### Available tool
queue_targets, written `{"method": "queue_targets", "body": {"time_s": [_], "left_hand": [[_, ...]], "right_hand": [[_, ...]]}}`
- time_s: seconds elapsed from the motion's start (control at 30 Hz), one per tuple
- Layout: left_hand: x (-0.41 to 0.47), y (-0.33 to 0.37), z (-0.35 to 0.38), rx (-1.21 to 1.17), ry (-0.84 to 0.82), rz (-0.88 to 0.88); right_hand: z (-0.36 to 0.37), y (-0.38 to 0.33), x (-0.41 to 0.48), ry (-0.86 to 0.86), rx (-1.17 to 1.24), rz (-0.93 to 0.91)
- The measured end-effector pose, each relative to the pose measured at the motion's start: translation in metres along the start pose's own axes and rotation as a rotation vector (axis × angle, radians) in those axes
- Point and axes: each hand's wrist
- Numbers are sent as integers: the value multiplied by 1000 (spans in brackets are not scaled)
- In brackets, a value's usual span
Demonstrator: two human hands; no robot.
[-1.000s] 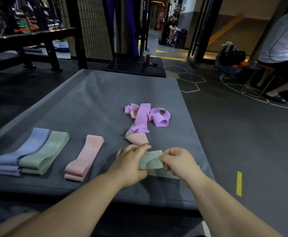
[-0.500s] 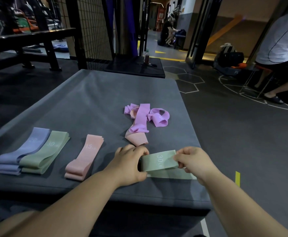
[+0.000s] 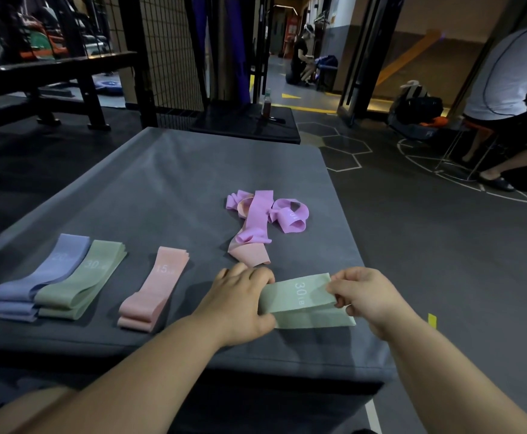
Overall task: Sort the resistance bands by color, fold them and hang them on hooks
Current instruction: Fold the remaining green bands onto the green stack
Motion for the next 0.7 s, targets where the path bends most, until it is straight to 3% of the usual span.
{"method": "queue_targets", "body": {"time_s": [0.33,0.7], "left_hand": [[-3,-2,1,92,-100,-21],[0,-10,9,-125,-50,-39]], "right_hand": [[-3,7,4,-13,-5,21],[-19,26,9,47,-164,103]]}}
Point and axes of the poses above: each hand's wrist, its own x-axis towards the middle knuckle, its own z-axis out of the palm, y = z × x, and after that the axes turned 8 degrees about -x, right-handed
